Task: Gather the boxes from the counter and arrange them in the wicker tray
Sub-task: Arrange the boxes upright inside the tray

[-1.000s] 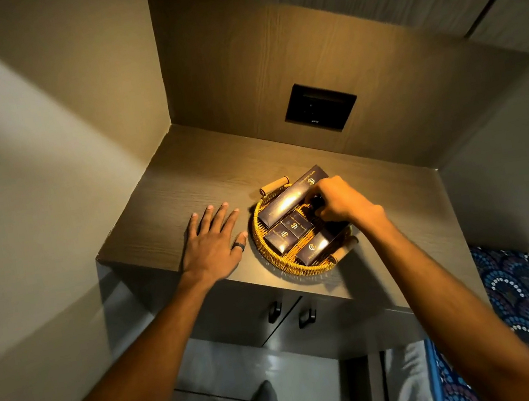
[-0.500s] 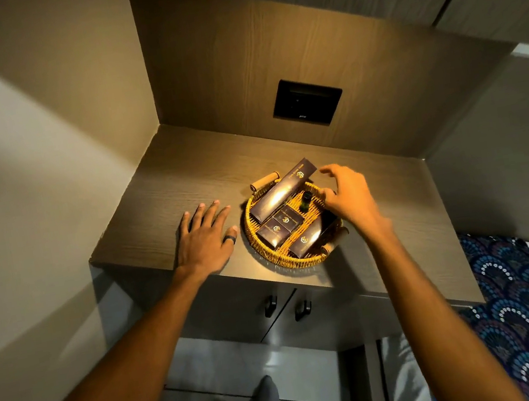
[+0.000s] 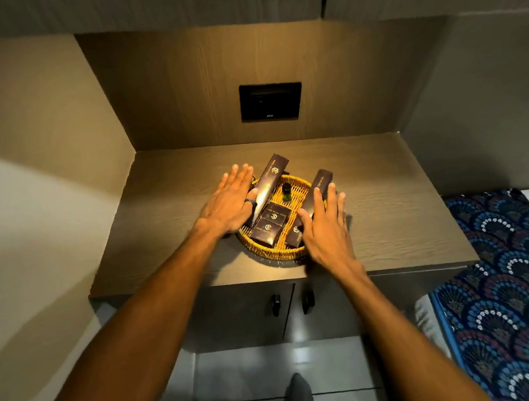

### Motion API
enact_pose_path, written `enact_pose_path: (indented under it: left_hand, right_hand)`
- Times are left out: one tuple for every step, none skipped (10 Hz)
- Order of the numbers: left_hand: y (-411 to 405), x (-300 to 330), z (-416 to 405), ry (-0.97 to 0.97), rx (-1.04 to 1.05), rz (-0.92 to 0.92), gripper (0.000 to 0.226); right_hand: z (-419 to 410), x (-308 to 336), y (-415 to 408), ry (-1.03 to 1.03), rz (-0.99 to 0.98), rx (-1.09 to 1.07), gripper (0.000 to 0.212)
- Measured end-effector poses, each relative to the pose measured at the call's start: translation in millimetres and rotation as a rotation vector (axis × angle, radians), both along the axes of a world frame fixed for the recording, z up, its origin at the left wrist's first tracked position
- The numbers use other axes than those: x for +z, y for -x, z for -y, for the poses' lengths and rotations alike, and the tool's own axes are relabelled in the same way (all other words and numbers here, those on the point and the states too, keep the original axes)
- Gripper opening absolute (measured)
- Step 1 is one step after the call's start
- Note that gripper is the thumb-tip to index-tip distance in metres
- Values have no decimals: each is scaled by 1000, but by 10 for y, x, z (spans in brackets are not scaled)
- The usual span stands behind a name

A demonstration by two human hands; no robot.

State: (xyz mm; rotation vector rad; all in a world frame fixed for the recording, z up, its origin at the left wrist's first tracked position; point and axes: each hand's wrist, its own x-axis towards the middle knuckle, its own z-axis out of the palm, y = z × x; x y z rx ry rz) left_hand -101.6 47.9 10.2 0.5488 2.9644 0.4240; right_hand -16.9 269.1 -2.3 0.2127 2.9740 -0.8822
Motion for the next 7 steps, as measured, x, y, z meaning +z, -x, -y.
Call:
enact_pose_path:
  left_hand:
    - [-145, -49, -58, -57, 68, -7, 63]
    - [-400, -103, -187, -115, 205, -16, 69]
    - [-536, -128, -267, -105, 264, -22, 75]
    - [-648, -135, -325, -103, 309, -23, 80]
    - [-662, -109, -331, -86, 310, -4, 77]
    - [-711, 37, -321, -42, 295, -4, 72]
    - [-805, 134, -330, -30, 302, -128, 74]
  right_hand:
    - [-177, -6, 104, 4, -1, 73, 70]
    - [-387, 49, 301, -44, 8, 214, 68]
    - [-484, 110, 396, -76, 27, 294, 67]
    - [-517, 174, 412, -104, 35, 365, 67]
    - [-519, 213, 388, -121, 38, 361, 67]
    - [-457, 392, 288, -163, 30, 344, 69]
    - [-432, 445, 177, -198, -51, 299, 70]
